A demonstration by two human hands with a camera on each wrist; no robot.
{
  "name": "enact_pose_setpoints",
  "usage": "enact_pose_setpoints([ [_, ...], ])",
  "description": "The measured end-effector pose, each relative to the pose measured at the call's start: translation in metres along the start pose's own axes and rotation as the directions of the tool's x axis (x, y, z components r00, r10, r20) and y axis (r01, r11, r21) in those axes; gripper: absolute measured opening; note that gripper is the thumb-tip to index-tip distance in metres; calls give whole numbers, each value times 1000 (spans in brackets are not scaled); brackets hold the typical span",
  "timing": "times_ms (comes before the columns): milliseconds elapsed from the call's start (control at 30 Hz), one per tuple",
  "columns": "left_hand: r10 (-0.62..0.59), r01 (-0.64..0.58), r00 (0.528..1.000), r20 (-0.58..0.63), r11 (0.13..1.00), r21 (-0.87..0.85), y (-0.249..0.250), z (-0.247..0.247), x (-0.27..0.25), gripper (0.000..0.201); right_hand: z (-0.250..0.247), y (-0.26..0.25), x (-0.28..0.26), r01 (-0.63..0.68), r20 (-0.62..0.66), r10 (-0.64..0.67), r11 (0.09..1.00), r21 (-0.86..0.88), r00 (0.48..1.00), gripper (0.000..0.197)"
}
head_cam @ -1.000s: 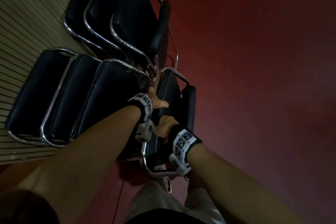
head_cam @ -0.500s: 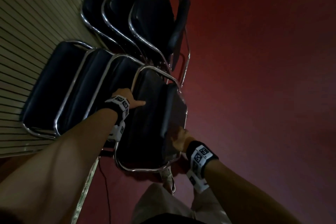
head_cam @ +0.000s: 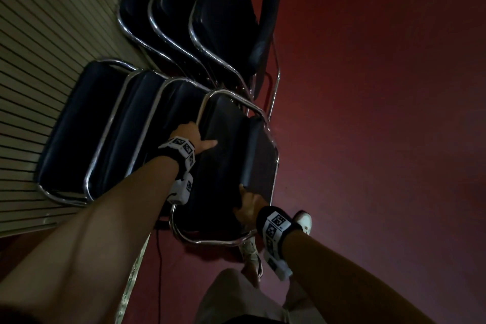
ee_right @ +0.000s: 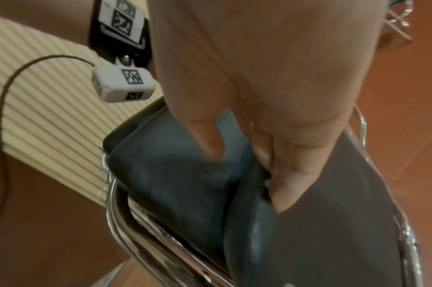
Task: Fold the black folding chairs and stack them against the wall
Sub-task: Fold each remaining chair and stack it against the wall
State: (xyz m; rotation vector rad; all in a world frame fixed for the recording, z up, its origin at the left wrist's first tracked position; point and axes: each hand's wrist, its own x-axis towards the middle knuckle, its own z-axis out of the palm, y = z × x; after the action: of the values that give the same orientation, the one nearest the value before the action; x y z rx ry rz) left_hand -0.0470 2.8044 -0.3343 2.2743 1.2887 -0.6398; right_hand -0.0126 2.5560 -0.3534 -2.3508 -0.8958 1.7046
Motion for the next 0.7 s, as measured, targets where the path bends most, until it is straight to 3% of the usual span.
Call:
enact_pose_setpoints([
  [167, -54, 55, 998, -22, 994, 94, 6, -1, -12, 103, 9, 4, -5, 11, 39, -8, 997, -82, 999, 73],
  [300, 74, -60, 981, -181, 995, 81, 51, -28, -36, 57, -17, 21, -30, -6, 32, 10, 993, -120, 999, 50],
  [467, 207, -197, 978, -39, 965, 176, 117, -40, -61, 40, -70, 48, -59, -24, 7, 27, 969, -245, 1000, 42],
  [533, 197, -200, 980, 36, 965, 167, 135, -36, -72, 34, -89, 50, -77, -2, -40, -10, 960, -280, 999, 35],
  [600, 266, -274, 962, 66, 938, 211, 194, -29, -101, 29, -121, 84, -116, -39, -152, 4, 973, -227, 988, 32],
  [633, 247, -262, 965, 93, 943, 207, 193, -26, -102, 28, -127, 80, -117, -21, -161, -17, 972, -236, 987, 32],
  [700, 336, -360, 932, 133, 894, 265, 260, -8, -128, 26, -153, 130, -155, -30, -253, -16, 983, -179, 967, 33],
])
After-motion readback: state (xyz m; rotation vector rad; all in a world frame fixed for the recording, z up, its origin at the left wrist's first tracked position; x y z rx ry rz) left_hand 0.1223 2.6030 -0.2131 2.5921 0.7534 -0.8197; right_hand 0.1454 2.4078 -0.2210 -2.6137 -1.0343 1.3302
